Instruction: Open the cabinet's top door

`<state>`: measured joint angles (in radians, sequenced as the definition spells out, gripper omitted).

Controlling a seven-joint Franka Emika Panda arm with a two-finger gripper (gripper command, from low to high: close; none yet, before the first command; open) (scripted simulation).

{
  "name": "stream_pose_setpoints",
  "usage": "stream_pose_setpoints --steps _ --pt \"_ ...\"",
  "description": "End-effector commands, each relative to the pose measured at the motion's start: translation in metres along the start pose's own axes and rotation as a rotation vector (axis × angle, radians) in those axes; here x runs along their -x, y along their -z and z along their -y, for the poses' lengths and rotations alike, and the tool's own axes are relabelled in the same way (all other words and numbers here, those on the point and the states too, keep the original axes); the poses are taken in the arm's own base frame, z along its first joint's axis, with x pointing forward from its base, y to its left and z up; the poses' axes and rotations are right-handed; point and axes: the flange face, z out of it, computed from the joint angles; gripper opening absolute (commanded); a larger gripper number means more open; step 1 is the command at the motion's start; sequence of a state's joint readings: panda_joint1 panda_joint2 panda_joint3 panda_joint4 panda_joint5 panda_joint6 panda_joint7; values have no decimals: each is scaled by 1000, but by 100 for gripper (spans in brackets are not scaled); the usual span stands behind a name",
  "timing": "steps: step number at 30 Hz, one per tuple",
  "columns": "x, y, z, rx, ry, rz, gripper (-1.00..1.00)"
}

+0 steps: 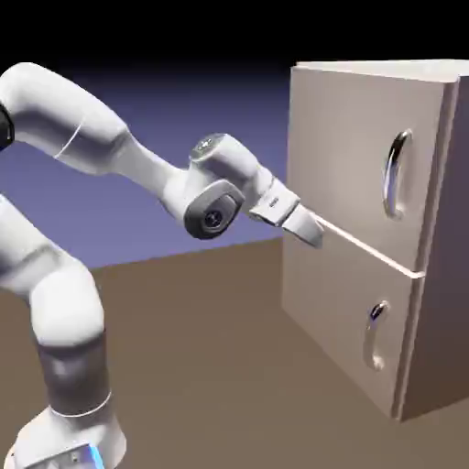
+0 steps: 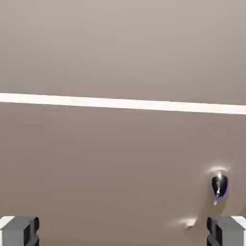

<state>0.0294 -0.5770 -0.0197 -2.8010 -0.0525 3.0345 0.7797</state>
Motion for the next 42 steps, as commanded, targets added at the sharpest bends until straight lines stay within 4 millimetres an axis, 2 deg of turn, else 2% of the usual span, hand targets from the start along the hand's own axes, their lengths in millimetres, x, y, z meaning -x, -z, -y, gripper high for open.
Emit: stream_pose_setpoints --steps 1,10,20,31,42 --pt "-2 4 5 -9 5 -7 0" --pt "-14 35 36 -87 40 -79 0" --pt "-28 66 52 -170 59 -172 0" --pt "-46 87 48 -261 53 -281 0" --pt "-70 88 27 -354 28 -386 0"
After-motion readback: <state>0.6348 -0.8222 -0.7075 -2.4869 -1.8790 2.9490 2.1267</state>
